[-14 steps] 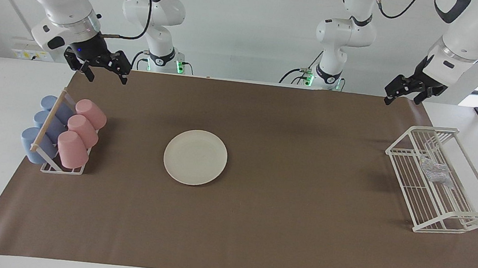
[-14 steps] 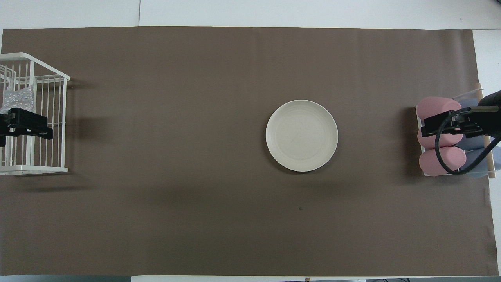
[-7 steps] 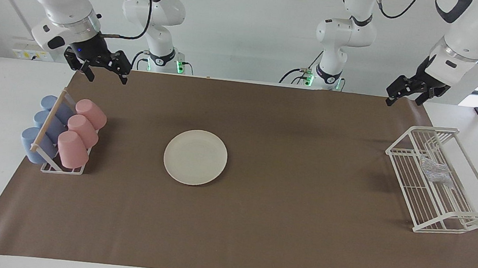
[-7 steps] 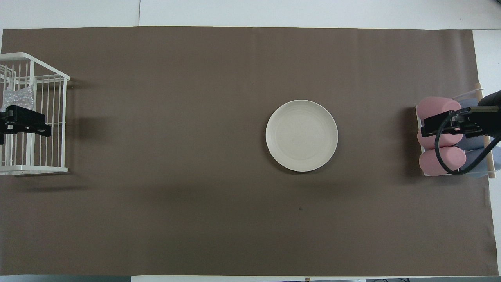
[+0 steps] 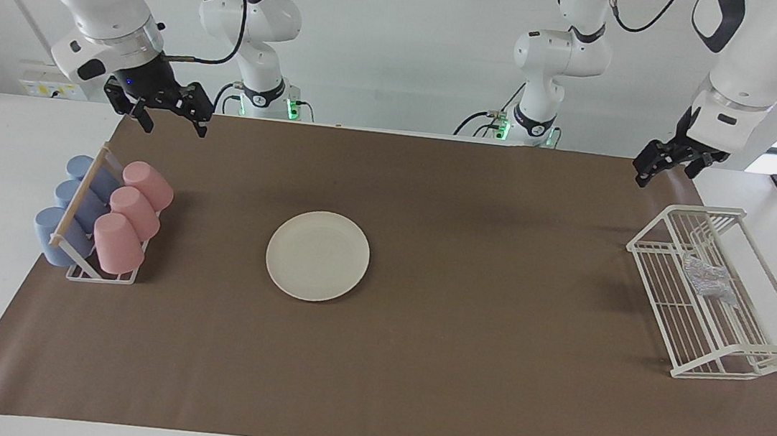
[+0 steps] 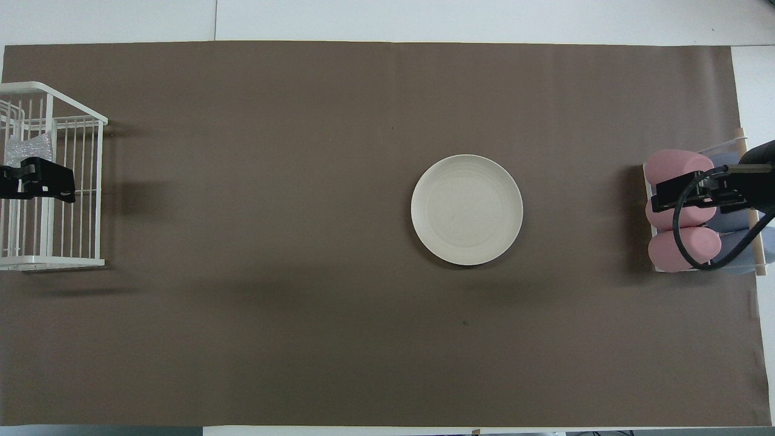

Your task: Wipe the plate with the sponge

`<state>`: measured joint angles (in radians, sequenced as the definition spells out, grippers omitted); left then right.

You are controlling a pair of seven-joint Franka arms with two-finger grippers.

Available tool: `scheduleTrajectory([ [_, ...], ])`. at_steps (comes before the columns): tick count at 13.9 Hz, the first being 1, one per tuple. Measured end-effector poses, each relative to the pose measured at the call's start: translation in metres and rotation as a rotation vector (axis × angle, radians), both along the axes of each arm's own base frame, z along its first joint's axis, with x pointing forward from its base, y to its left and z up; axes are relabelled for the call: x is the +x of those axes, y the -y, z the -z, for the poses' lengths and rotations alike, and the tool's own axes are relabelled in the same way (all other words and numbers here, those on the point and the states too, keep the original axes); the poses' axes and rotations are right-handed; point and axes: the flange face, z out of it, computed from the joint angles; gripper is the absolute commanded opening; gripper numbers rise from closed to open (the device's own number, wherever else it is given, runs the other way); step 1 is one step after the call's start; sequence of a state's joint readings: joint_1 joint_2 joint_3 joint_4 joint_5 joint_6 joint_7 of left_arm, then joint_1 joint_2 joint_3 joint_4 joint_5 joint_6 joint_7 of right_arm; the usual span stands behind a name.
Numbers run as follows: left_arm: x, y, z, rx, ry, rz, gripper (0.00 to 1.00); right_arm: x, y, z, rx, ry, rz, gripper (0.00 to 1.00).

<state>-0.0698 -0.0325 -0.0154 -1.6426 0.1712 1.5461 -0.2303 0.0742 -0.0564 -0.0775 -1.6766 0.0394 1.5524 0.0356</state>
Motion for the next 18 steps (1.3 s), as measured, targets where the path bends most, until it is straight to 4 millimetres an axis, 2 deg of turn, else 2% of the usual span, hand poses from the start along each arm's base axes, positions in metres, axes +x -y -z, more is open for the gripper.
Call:
scheduleTrajectory([
  [3,0.023,0.006,0.048,0.237,-0.020,0.045,1.00,0.000,0.000,0.000,0.000,0.000,0.000,1.00],
  [6,0.060,0.011,0.116,0.472,-0.028,0.092,1.00,0.000,0.000,0.000,0.000,0.000,0.000,1.00],
  [9,0.079,0.004,0.170,0.632,-0.042,0.109,1.00,0.000,0.000,0.000,0.000,0.000,0.000,1.00],
  [12,0.091,0.003,0.204,0.721,-0.038,0.146,1.00,0.000,0.001,0.000,0.000,0.000,0.001,1.00],
  [14,0.093,0.002,0.207,0.726,-0.030,0.153,0.98,0.000,0.006,0.000,0.000,0.000,0.010,1.00],
  [15,0.094,0.001,0.206,0.726,-0.027,0.152,0.92,0.000,0.008,0.000,0.000,0.000,0.018,1.00],
  [16,0.094,0.001,0.205,0.726,-0.024,0.151,0.81,0.000,0.009,0.000,-0.002,-0.001,0.047,1.00],
  [17,0.095,0.001,0.204,0.726,-0.021,0.151,0.58,0.000,0.007,0.000,-0.007,-0.003,0.111,1.00],
  [18,0.095,0.001,0.204,0.725,-0.018,0.151,0.23,0.000,0.004,0.000,-0.013,-0.007,0.193,1.00],
])
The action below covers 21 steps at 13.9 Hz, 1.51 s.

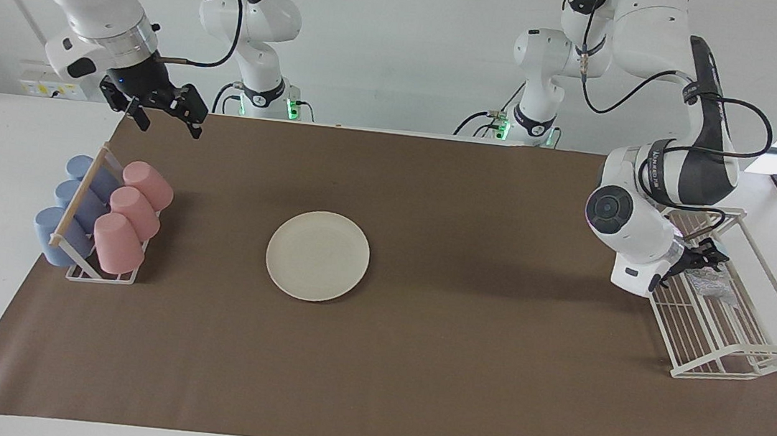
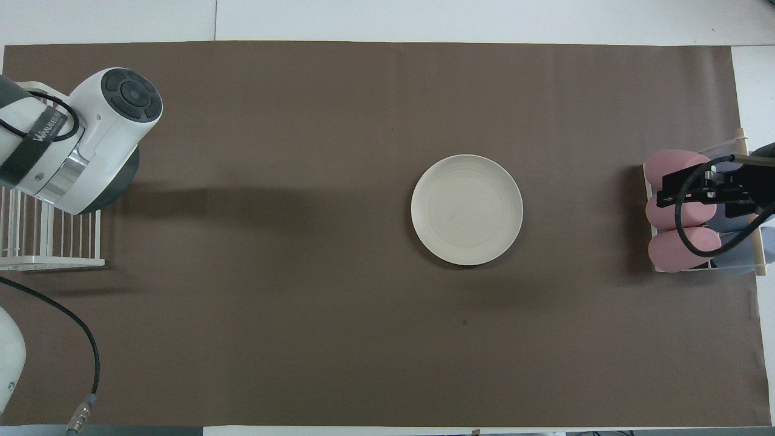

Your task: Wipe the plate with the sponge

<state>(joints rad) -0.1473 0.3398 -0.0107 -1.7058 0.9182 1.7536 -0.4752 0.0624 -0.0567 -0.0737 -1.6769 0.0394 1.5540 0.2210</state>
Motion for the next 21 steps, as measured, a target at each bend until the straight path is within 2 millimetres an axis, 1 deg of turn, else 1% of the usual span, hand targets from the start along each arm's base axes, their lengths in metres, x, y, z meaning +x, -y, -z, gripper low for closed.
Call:
scheduleTrajectory([
  [1,0.000,0.000,0.000,0.000,0.000,0.000,0.00,0.000,-0.003,0.000,-0.006,-0.004,0.087,1.00],
  [3,0.001,-0.001,0.000,-0.002,0.004,0.003,0.00,0.000,-0.006,0.000,-0.017,-0.010,0.232,1.00],
  [5,0.002,-0.003,-0.001,-0.007,0.013,0.007,0.00,-0.001,-0.012,0.002,-0.024,-0.020,0.324,1.00],
  [7,0.005,-0.008,-0.005,-0.008,0.024,0.001,0.00,-0.004,-0.031,0.005,-0.032,-0.025,0.396,1.00],
  [9,0.007,-0.009,-0.009,-0.013,0.038,0.006,0.00,-0.004,-0.056,0.002,-0.036,-0.004,0.569,1.00],
  [10,0.009,-0.009,-0.012,-0.015,0.047,0.009,0.00,-0.006,-0.066,0.001,-0.040,-0.005,0.650,1.00],
  [11,0.011,-0.008,-0.020,-0.019,0.059,0.012,0.00,-0.006,-0.071,0.001,-0.043,-0.007,0.712,1.00],
  [12,0.014,-0.007,-0.031,-0.035,0.062,0.015,0.00,-0.007,-0.074,0.001,-0.039,-0.012,0.747,1.00],
  [14,0.014,-0.007,-0.066,-0.151,0.041,-0.020,0.00,-0.008,-0.084,0.000,0.016,-0.046,0.787,1.00],
  [16,0.006,-0.006,-0.109,-0.286,0.022,-0.093,0.00,-0.009,-0.107,-0.002,0.048,-0.045,0.907,1.00],
  [17,0.000,-0.001,-0.124,-0.360,0.010,-0.127,0.00,-0.009,-0.118,-0.003,0.051,-0.044,0.987,1.00],
  [18,-0.005,0.006,-0.135,-0.445,0.001,-0.154,0.00,-0.011,-0.125,-0.004,0.049,-0.048,1.042,1.00],
  [20,-0.018,0.017,-0.159,-0.666,-0.004,-0.203,0.00,-0.012,-0.124,-0.003,0.041,-0.060,1.083,1.00],
  [21,-0.027,0.015,-0.173,-0.787,-0.011,-0.238,0.00,-0.012,-0.123,-0.002,0.040,-0.064,1.087,1.00],
])
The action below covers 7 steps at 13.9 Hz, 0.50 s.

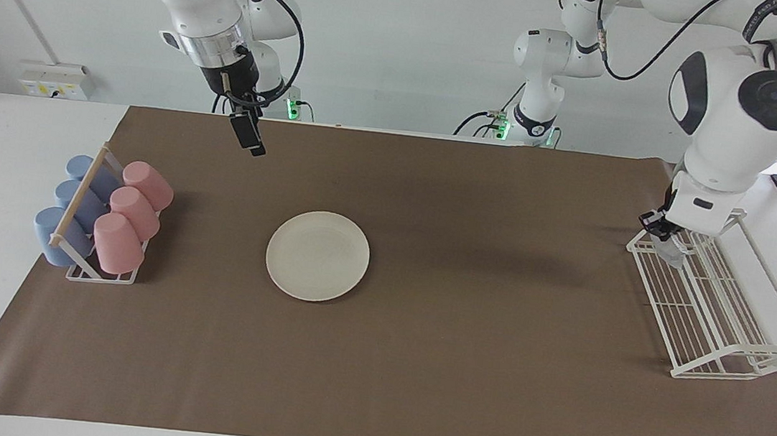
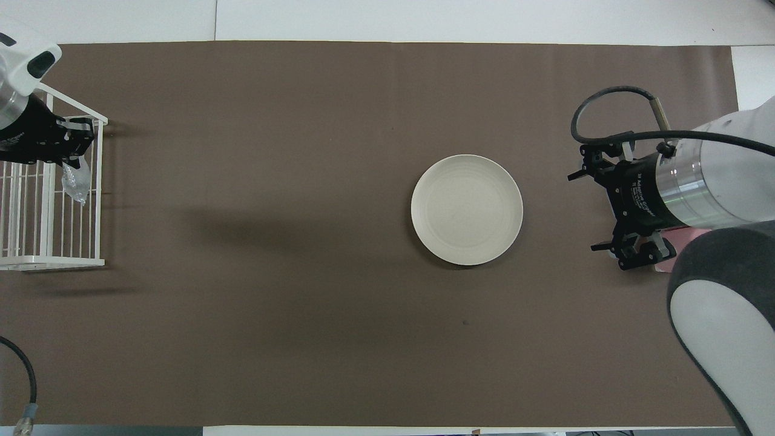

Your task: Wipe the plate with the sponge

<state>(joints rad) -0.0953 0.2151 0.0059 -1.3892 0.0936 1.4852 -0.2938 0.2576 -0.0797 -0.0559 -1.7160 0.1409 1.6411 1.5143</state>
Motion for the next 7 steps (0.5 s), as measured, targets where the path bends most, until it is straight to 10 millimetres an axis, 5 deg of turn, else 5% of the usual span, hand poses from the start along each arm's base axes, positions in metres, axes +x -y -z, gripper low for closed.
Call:
scheduleTrajectory([
  [4,-0.018,-0.016,-0.030,-0.462,-0.030,-0.105,0.00,-0.009,-0.001,0.005,-0.008,-0.053,-0.010,1.00],
  [7,-0.030,-0.002,-0.019,-0.739,-0.089,-0.132,0.00,-0.006,-0.040,-0.001,0.023,0.052,0.046,1.00],
])
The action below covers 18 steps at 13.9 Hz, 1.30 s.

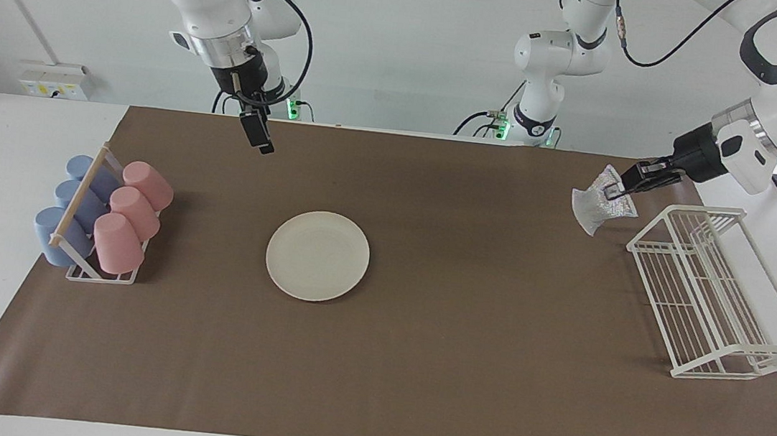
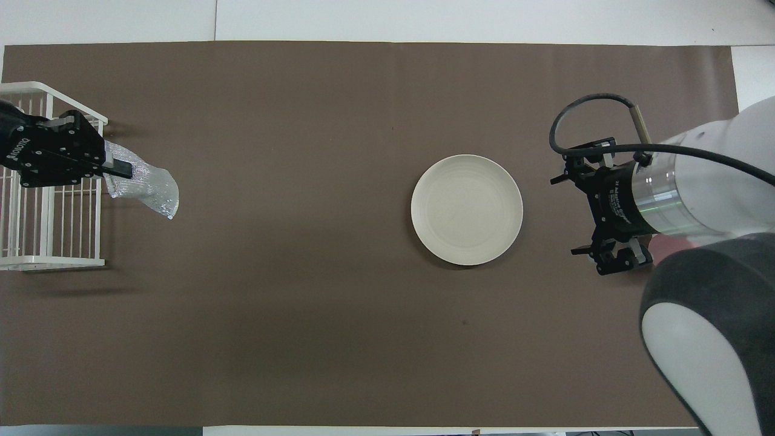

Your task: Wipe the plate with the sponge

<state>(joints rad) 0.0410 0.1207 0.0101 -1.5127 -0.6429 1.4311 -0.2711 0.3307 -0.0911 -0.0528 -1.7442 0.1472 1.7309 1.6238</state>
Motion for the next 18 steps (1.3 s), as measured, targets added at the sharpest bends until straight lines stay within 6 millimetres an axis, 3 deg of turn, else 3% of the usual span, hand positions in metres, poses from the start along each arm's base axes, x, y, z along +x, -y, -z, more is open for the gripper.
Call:
scheduleTrajectory([
  [5,-0.060,0.036,0.051,-0.376,0.036,0.042,0.00,-0.015,-0.114,0.001,0.075,0.051,0.198,1.00],
  [8,-0.085,0.058,0.085,-0.552,0.094,0.103,0.00,-0.009,-0.178,-0.002,0.102,0.039,0.276,1.00],
  [11,-0.105,0.085,0.126,-0.676,0.155,0.171,0.00,-0.020,-0.241,0.017,0.114,0.033,0.252,1.00],
  [14,-0.122,0.100,0.157,-0.755,0.220,0.203,0.00,-0.039,-0.272,0.034,0.099,0.010,0.219,1.00],
  [18,-0.132,0.102,0.172,-0.816,0.264,0.184,0.00,-0.045,-0.276,0.045,0.082,-0.006,0.210,1.00],
])
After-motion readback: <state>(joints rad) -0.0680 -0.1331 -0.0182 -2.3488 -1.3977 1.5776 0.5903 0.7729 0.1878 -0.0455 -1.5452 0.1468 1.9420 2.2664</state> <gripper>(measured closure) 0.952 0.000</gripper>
